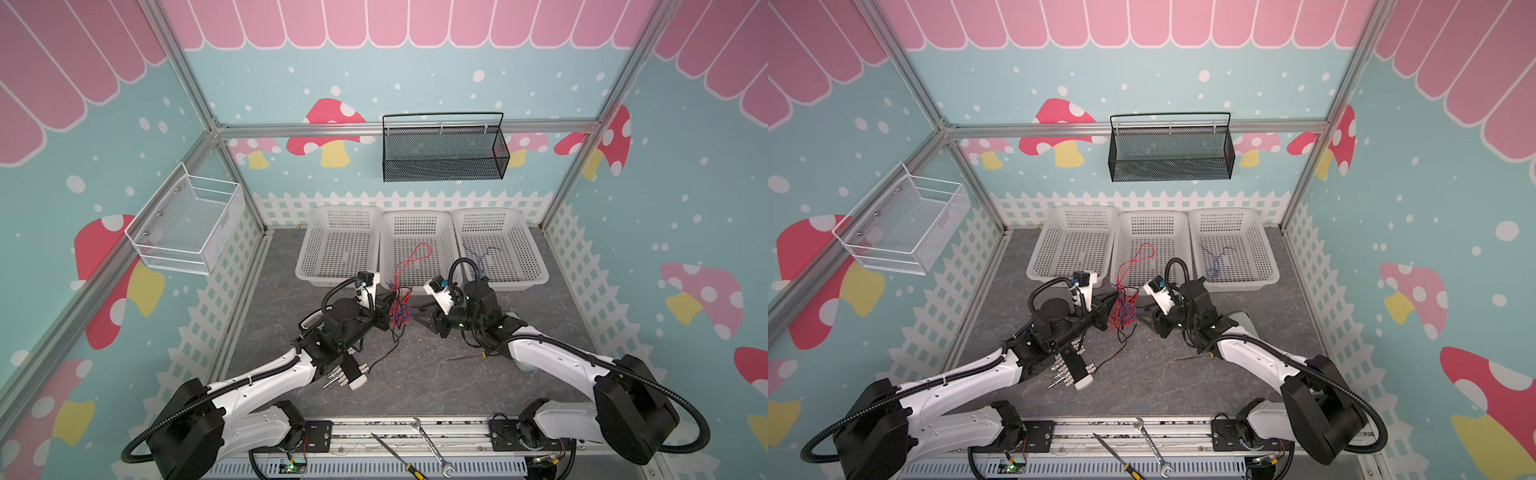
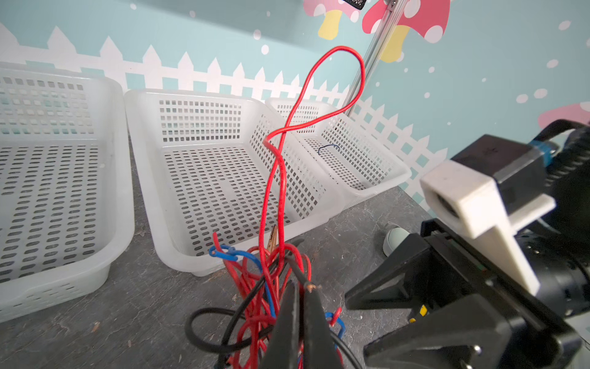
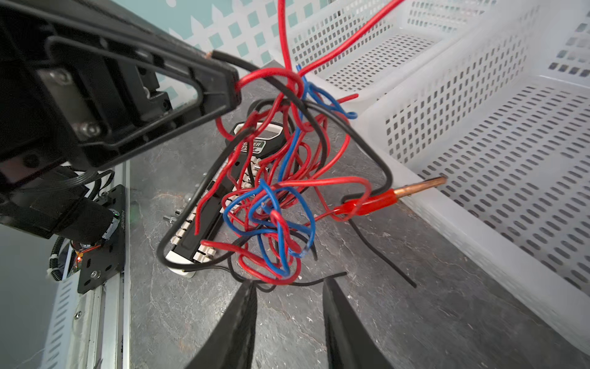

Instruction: Untangle the cables

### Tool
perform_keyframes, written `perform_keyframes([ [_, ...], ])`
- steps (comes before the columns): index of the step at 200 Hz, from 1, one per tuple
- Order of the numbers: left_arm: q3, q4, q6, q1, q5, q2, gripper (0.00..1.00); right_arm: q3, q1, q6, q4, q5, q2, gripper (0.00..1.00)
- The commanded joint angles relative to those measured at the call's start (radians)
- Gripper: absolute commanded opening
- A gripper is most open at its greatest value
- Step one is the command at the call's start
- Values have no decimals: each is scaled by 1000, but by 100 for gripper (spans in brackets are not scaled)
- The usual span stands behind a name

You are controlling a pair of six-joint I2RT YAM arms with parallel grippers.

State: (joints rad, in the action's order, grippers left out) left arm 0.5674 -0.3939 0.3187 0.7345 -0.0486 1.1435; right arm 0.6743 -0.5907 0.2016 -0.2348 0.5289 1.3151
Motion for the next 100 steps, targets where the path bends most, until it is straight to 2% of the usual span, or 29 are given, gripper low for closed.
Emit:
perform_keyframes([
  [1, 32, -32, 18, 3, -9, -14, 0, 45, -16, -5, -41, 22, 35, 33],
  [29, 31, -32, 19, 3, -11, -14, 0, 51, -27, -2, -63, 14, 47, 24],
  [69, 27, -37, 21, 3, -23, -16, 0, 50, -32, -3, -80, -24, 45, 0],
  [100, 15, -30, 15, 2, -49, -28, 0, 35, -31, -14, -66, -77, 28, 0],
])
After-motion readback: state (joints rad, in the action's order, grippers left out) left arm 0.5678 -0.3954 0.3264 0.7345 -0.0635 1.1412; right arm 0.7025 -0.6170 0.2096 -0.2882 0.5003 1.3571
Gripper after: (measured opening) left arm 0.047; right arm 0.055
